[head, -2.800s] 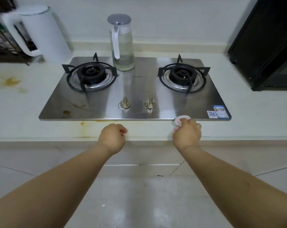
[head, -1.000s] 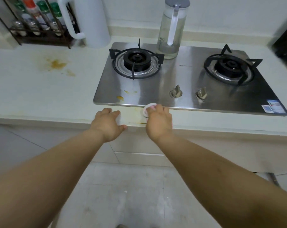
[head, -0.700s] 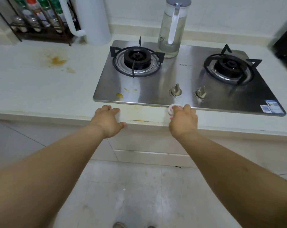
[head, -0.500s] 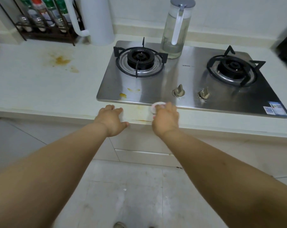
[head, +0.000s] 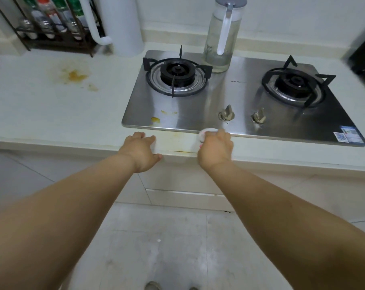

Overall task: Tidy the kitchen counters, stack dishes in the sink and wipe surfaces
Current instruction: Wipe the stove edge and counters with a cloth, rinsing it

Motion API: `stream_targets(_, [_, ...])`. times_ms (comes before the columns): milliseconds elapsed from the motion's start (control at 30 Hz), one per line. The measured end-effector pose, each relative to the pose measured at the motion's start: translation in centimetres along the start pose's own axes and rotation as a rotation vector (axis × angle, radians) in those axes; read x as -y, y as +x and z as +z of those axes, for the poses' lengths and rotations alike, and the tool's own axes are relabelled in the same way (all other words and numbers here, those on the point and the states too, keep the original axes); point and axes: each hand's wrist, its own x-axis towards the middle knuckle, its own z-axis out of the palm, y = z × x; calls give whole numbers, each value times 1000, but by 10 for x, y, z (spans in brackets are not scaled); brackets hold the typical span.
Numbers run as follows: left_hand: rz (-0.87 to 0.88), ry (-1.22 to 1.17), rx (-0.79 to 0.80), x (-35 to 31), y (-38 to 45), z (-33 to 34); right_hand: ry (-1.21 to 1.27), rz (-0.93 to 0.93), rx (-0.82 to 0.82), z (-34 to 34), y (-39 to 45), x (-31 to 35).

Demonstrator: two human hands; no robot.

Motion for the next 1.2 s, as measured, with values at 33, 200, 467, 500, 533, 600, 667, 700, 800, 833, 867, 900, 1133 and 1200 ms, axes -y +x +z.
stream_targets(33, [0, -2, 2, 1, 0, 1, 30, -65, 24, 6, -2, 17])
stream_targets(200, [2, -19, -3, 3, 2, 1, 103, -223, 55, 17, -3, 62])
stream_targets(467, [58, -30, 40, 12, 1, 0, 62, 160, -76, -7, -8, -34])
stream_targets(500, [67, -43, 39, 14, 2, -1, 57, 159, -82, -3, -8, -25])
stream_targets(533, [70, -53, 30, 16, 3, -1, 46, 118, -78, 2, -10, -12])
stream_targets(600, [57, -66, -11, 24, 4, -2, 63, -63, -31, 16, -11, 29])
stream_targets(667, [32, -63, -52, 34, 4, 0, 102, -232, 56, 26, -14, 72])
stream_targets(700, [25, -57, -66, 38, 3, 1, 126, -299, 94, 29, -15, 89])
stream_targets(800, [30, -31, -68, 51, 2, 0, 179, -422, 186, 34, -10, 100])
stream_targets(833, [32, -27, -59, 52, 3, -2, 217, -394, 167, 28, -9, 86])
stream_targets(867, [26, -27, -51, 52, 4, -4, 258, -342, 93, 23, -7, 63])
stream_targets(900, [18, -32, -46, 51, 5, -5, 226, -256, 20, 18, -5, 35])
stream_targets(1133, [-16, -7, -36, 43, 2, -4, -1, 74, -16, 3, 4, -4])
stream_targets(1200, [-31, -4, -38, 42, 3, -5, -42, 81, -40, 4, 6, 7])
